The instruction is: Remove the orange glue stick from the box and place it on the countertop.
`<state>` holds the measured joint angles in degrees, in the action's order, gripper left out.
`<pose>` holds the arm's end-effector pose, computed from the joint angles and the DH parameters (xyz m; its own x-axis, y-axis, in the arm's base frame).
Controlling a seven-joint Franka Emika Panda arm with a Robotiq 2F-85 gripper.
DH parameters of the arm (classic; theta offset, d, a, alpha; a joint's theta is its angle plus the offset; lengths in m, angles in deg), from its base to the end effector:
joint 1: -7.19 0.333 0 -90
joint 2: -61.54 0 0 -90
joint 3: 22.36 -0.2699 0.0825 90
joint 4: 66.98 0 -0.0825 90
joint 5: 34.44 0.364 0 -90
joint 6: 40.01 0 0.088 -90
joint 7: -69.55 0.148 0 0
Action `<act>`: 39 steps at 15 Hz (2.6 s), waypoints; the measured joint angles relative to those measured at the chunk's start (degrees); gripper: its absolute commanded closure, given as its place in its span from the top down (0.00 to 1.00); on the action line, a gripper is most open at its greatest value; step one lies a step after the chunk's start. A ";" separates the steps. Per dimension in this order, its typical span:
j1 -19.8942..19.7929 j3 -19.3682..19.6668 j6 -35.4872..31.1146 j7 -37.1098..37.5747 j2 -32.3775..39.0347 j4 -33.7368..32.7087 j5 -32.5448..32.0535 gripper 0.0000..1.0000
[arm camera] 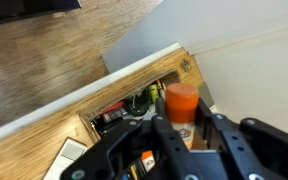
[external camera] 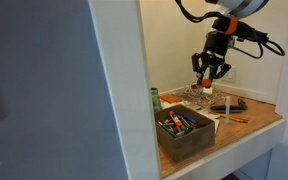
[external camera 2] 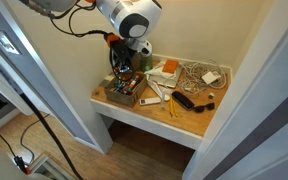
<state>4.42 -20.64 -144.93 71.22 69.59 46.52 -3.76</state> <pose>0.5268 0.0203 0.3157 0.9160 -0.2299 -0.3287 -0.3602 -0.8321 -0.4218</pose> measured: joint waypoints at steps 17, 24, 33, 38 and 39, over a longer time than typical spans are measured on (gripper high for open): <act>-8.78 7.62 28.92 12.99 7.17 -7.92 6.44 0.08; -11.98 9.99 30.71 19.27 17.05 -8.54 19.74 0.08; -12.24 12.08 30.24 24.94 27.06 -8.73 27.72 0.31; -12.25 12.26 30.26 25.16 27.69 -8.97 27.72 0.08; -12.23 12.26 30.26 25.15 27.69 -8.95 27.68 0.08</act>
<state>-7.81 -8.38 -114.67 96.38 97.28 37.57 23.92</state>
